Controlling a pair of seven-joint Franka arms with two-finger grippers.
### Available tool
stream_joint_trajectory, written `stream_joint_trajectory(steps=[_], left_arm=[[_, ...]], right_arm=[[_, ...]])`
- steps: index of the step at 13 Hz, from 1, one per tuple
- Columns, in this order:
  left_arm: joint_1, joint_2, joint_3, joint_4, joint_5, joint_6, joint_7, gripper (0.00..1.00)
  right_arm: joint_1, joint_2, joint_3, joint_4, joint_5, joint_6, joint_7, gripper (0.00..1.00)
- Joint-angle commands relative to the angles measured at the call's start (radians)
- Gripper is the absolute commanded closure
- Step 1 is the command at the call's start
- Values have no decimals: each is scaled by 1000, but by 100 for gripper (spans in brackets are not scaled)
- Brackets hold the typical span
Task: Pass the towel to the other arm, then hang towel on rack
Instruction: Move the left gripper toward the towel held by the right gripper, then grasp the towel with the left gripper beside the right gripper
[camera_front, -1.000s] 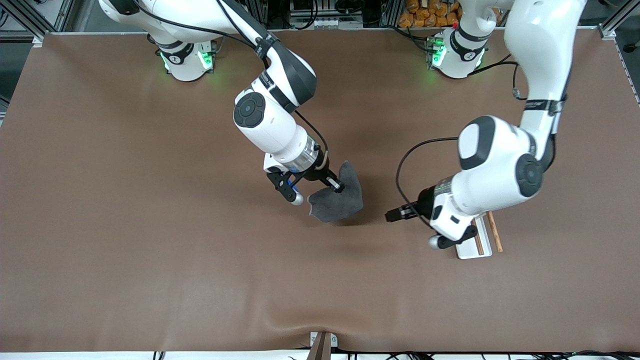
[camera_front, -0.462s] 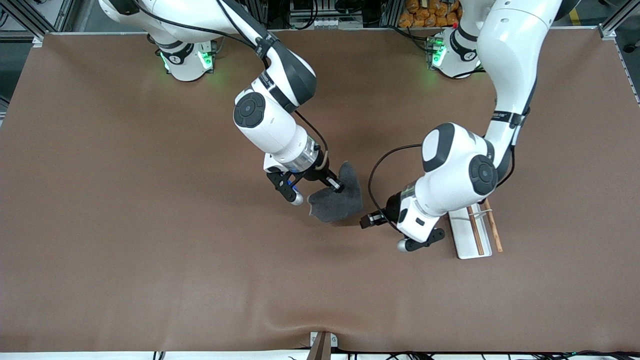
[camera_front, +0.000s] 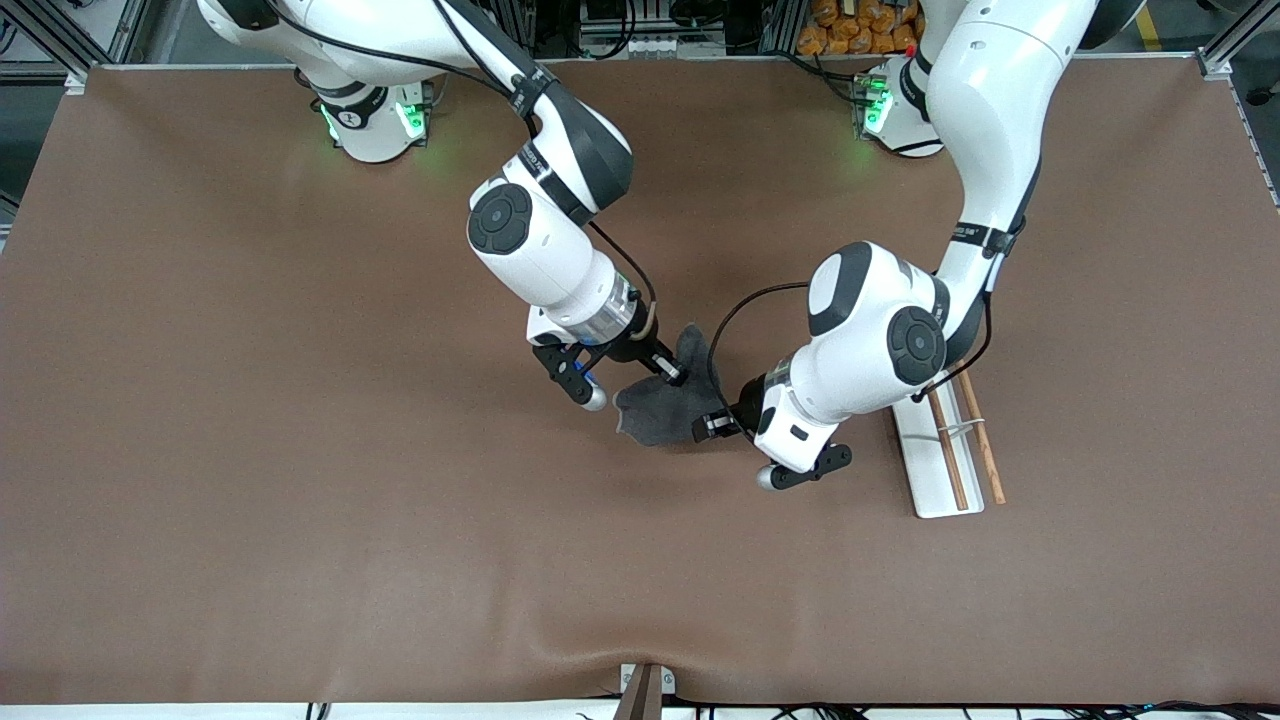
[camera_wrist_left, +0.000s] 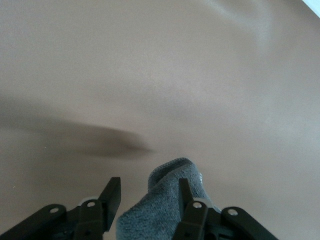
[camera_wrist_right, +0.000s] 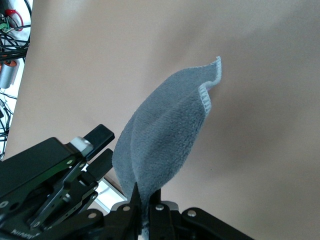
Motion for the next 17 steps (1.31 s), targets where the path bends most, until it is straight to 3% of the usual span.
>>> stream_joint_trajectory(steps=[1,5,10,17], left_arm=[[-5,12,5,22,6,5,-24,46],[-9,0,0,22,8,5,-70,54],[-22,2,-7,21,6,5,-96,56],[-33,2,-7,7,8,-24,-115,73]], right_arm=[[9,11,-7,29,-16,-2,31,100],[9,10,-7,29,-26,-3,31,100],[9,8,-7,26,-35,-4,30,100],[8,7,-7,28,-44,-6,30,100]])
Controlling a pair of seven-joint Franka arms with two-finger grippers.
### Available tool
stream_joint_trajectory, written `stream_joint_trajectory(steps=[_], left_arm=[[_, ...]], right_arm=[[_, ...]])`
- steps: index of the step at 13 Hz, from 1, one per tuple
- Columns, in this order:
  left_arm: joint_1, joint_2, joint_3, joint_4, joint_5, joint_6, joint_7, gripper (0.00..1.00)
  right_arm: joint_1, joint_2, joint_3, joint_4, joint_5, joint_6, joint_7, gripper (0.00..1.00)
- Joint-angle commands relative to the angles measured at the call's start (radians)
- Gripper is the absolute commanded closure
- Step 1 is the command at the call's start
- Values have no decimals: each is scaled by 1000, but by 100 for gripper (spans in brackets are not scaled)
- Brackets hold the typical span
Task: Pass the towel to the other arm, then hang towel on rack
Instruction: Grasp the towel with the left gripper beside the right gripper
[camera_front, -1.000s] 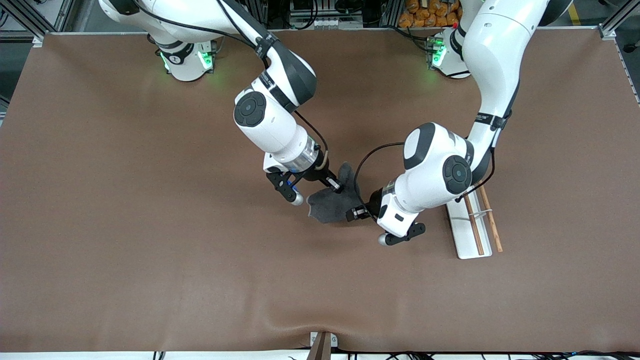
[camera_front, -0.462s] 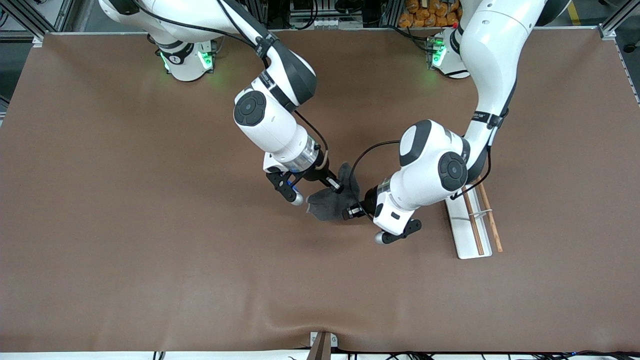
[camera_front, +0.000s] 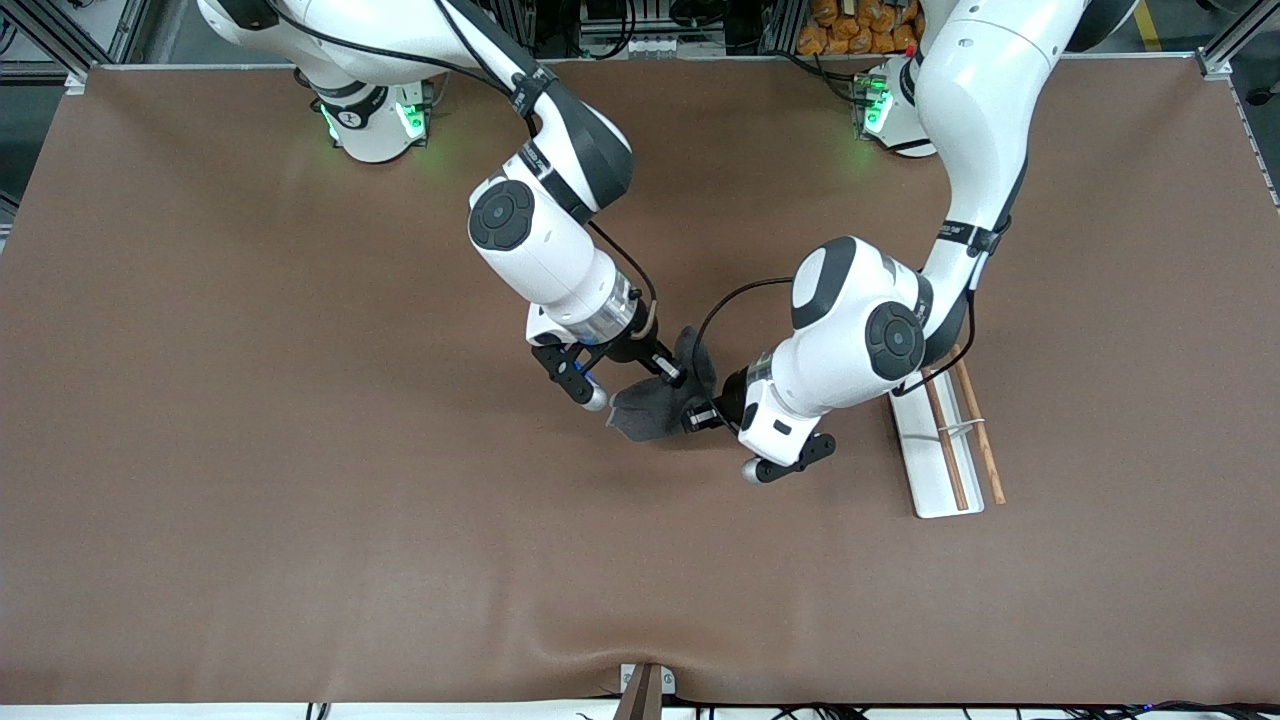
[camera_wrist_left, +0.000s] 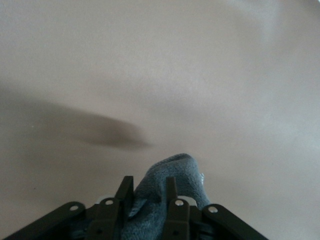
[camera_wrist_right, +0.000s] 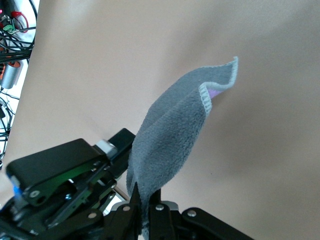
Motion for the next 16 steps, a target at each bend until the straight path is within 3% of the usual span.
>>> stream_joint_trajectory(steps=[1,4,9,13,14,15,16], left_arm=[[-10,-2,2,-2,6,-10,-25,82],[-12,-3,2,2,11,-10,-48,100],[5,-35,7,5,22,-51,-41,100],[49,-129,18,5,23,-152,-38,100],[68,-155,19,5,23,-175,-16,100],[94,-181,18,6,23,-206,22,100],[123,-202,16,6,23,-235,69,100]], right_arm=[[8,7,-7,22,-19,-6,30,100],[8,7,-7,20,-19,-6,30,100],[8,7,-7,22,-19,-6,30,100],[6,7,-7,22,-19,-6,30,100],[5,7,-7,22,-19,-10,28,94],[-2,5,-7,22,-19,-13,27,34],[-2,4,-7,20,-19,-13,28,0]])
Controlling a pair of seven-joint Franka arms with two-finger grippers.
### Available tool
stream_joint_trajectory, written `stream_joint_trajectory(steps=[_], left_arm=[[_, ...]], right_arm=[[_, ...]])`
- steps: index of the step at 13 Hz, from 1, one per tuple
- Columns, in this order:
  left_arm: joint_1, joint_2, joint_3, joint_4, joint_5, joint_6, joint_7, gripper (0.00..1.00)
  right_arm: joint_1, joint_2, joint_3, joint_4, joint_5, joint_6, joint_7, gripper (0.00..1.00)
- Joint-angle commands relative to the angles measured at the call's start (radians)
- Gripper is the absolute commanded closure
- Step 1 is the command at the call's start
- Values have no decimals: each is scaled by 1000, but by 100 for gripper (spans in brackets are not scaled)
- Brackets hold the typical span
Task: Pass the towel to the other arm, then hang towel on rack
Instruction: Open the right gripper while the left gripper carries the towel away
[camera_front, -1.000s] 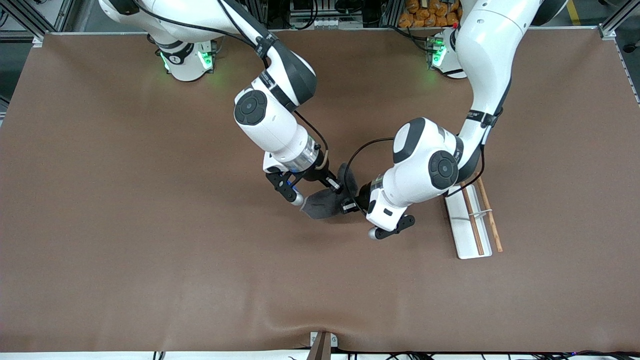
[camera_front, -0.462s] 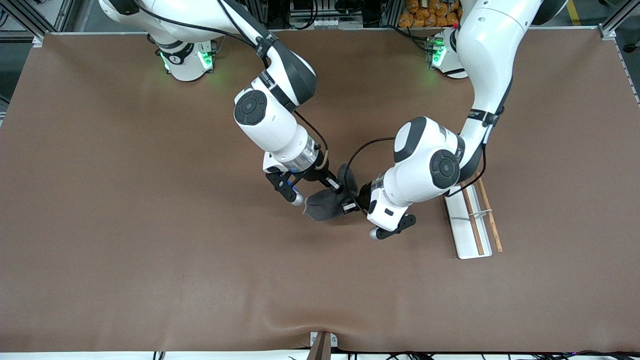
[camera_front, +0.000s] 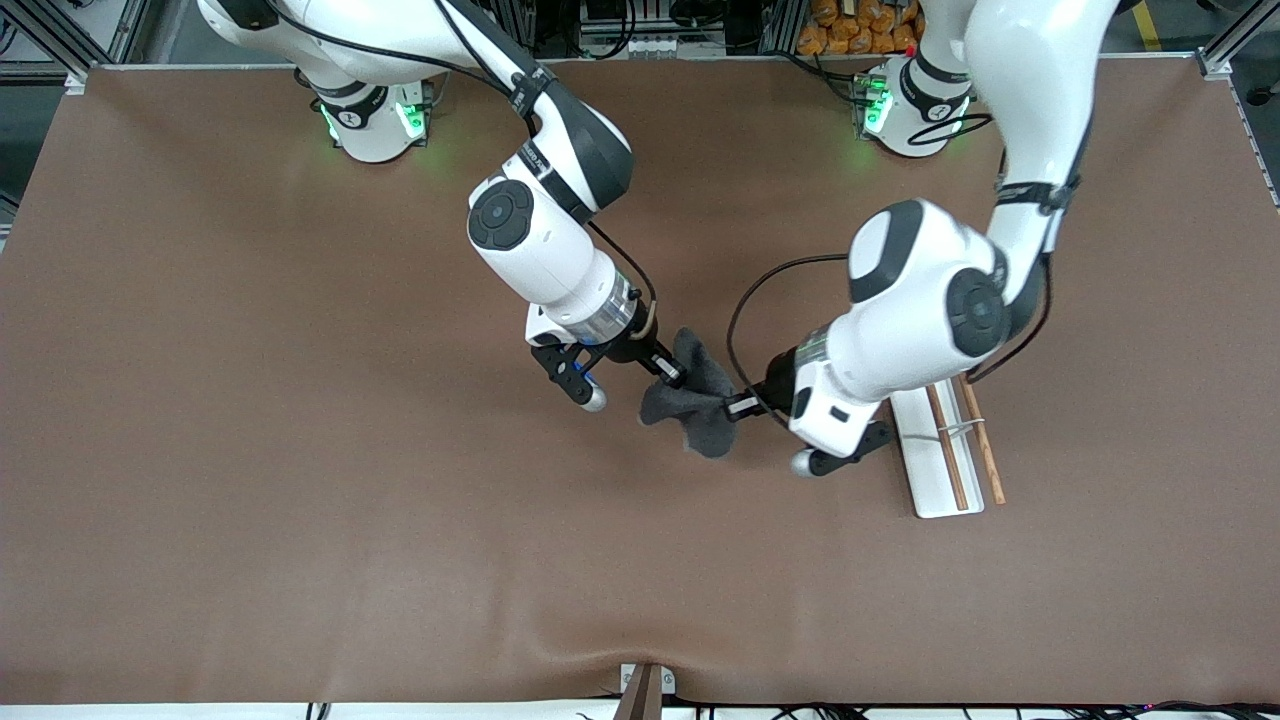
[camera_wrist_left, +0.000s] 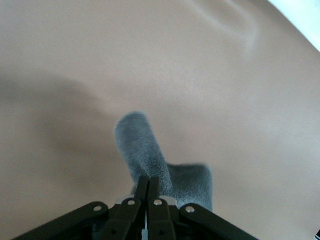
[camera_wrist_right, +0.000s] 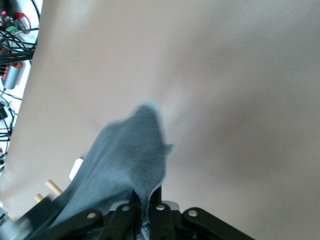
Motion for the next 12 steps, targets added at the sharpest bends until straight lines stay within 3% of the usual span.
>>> stream_joint_trajectory(steps=[1,5,7,10,12], left_arm=[[73,-82,-2,-18,22,-84,92,100],[180,-136,0,-18,22,-186,288,100],[256,-144,1,-18,31,-269,487,100],[300,-151,0,-18,242,-352,737,100],[343,-157,-2,-19,298,-389,869,100]], right_arm=[[-3,4,-6,13,-19,-18,28,0],[-8,1,-6,13,-19,-18,25,0],[-20,-4,-6,11,-19,-20,17,0],[-51,-30,-6,8,-33,-81,-79,0],[-92,-57,-4,8,-33,-167,-174,0]])
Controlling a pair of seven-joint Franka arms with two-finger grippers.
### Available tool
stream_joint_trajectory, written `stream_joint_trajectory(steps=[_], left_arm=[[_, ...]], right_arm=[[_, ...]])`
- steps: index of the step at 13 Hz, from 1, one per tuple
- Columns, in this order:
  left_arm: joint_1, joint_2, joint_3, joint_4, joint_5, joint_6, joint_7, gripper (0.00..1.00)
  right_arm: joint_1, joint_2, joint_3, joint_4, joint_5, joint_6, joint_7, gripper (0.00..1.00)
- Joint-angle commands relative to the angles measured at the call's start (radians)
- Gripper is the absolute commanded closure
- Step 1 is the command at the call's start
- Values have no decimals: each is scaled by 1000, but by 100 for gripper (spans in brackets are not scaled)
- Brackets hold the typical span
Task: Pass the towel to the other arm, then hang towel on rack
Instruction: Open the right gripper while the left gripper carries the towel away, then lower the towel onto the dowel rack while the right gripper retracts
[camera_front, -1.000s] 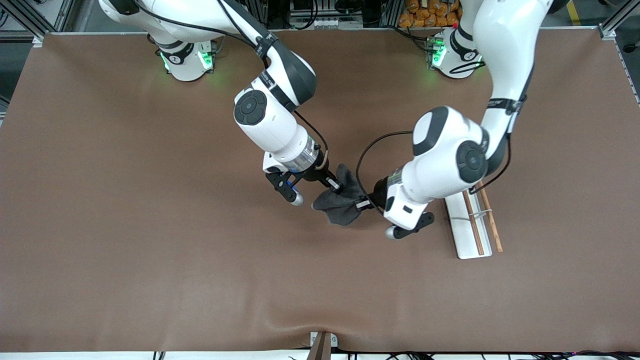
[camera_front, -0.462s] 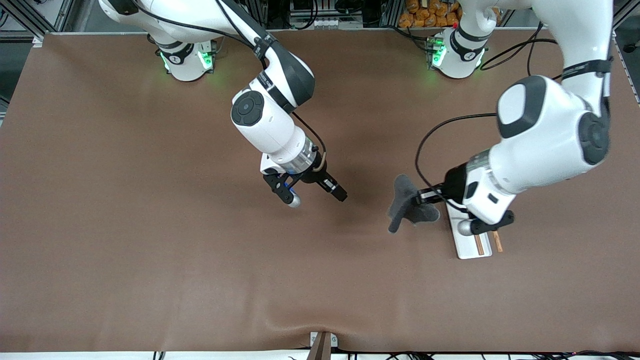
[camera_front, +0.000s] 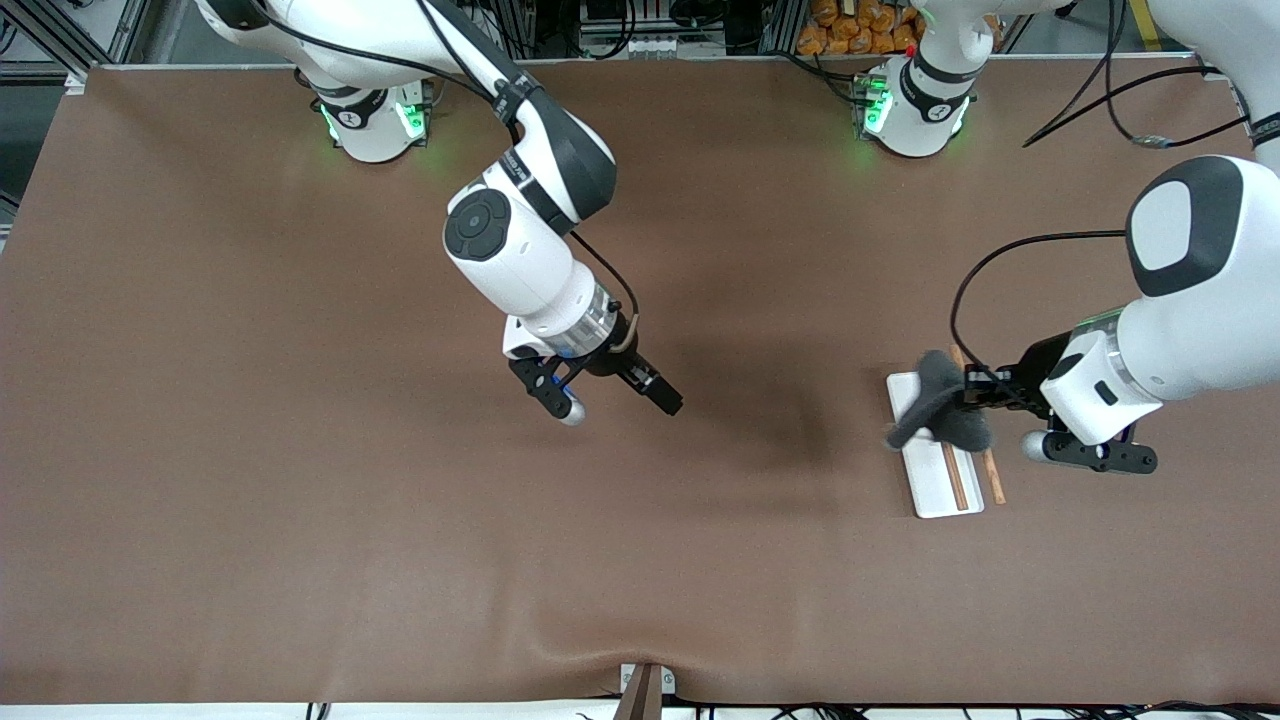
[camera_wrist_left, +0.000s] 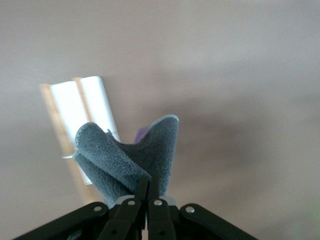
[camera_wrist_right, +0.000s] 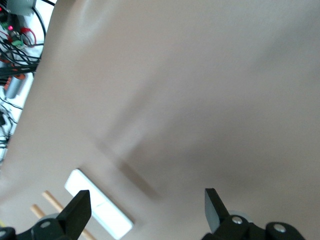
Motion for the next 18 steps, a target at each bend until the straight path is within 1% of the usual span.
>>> stream_joint_trajectory(steps=[1,3,5,7,9,10,13,15,18], left_arm=[[50,-31,-9,-18,51,-43,172,100],[88,-24,-9,-18,52,-44,289,100],[108,-16,-7,-17,57,-37,381,100],[112,4,-9,-14,80,-34,459,100],[104,11,-10,-15,82,-28,475,100],[99,15,-11,-14,80,-25,484,100],[90,19,-30,-9,68,-2,483,100],[92,19,-47,-9,63,6,480,100],[101,39,-47,-11,46,15,484,100]], right_arm=[[-65,-54,12,-5,-13,-108,-114,0],[-106,-78,11,-5,-14,-189,-209,0],[-161,-104,11,-5,-14,-278,-318,0],[-215,-123,11,-7,-14,-336,-411,0],[-264,-133,9,-8,-22,-378,-484,0],[-282,-140,11,-11,-43,-396,-525,0],[-325,-166,11,-48,-163,-442,-628,0],[-361,-187,11,-86,-177,-452,-735,0],[-462,-256,11,-180,-177,-453,-951,0]])
